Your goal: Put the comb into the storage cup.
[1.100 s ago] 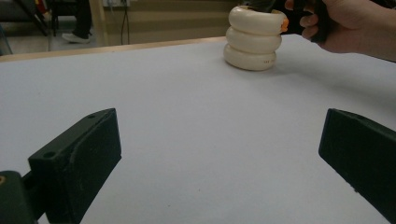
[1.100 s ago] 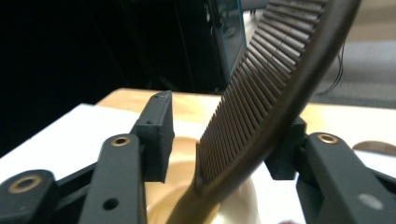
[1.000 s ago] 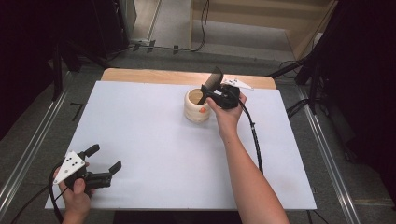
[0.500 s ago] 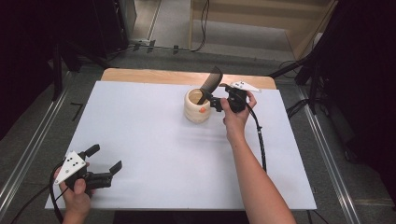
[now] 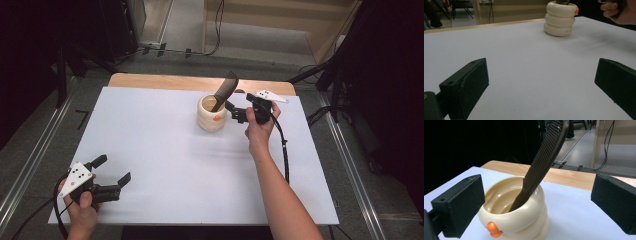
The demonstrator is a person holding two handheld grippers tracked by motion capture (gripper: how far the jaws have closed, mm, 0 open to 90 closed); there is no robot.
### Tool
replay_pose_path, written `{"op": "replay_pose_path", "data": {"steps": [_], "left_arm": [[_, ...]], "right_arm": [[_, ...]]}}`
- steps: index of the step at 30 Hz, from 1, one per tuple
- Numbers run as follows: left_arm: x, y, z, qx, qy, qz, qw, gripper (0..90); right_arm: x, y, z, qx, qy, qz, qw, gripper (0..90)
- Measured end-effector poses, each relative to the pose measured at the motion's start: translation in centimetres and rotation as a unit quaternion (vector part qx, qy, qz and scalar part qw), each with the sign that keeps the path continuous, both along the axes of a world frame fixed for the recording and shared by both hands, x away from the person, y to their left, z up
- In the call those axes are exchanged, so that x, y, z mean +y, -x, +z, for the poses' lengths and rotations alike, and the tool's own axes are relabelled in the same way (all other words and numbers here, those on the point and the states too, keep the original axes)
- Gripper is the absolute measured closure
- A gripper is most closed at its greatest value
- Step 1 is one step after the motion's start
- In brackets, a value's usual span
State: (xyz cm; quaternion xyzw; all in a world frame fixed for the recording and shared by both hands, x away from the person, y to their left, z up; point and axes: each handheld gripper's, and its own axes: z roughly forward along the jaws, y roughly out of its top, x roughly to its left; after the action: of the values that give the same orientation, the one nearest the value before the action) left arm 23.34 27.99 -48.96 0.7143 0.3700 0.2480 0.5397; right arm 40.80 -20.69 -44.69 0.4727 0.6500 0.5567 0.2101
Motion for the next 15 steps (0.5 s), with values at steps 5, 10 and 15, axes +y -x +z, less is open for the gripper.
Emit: {"op": "replay_pose_path", "data": {"steps": [5,10,15], "left_arm": [[0.0,0.0,0.0,0.0,0.0,0.0,1.0,0.0],[0.0,0.0,0.0,0.0,0.0,0.0,1.0,0.0],[0.0,0.0,0.0,0.0,0.0,0.0,1.0,0.0]], "right_arm": [[-0.2,0.6,0.3,-0.007,0.003,0.002,1.0,0.0],[-0.5,1.3,0.3,-0.008,0.015,0.006,0.9998,0.0],[-1.0,2.1,0.3,-0.014,0.015,0.013,0.9997,0.0]]}}
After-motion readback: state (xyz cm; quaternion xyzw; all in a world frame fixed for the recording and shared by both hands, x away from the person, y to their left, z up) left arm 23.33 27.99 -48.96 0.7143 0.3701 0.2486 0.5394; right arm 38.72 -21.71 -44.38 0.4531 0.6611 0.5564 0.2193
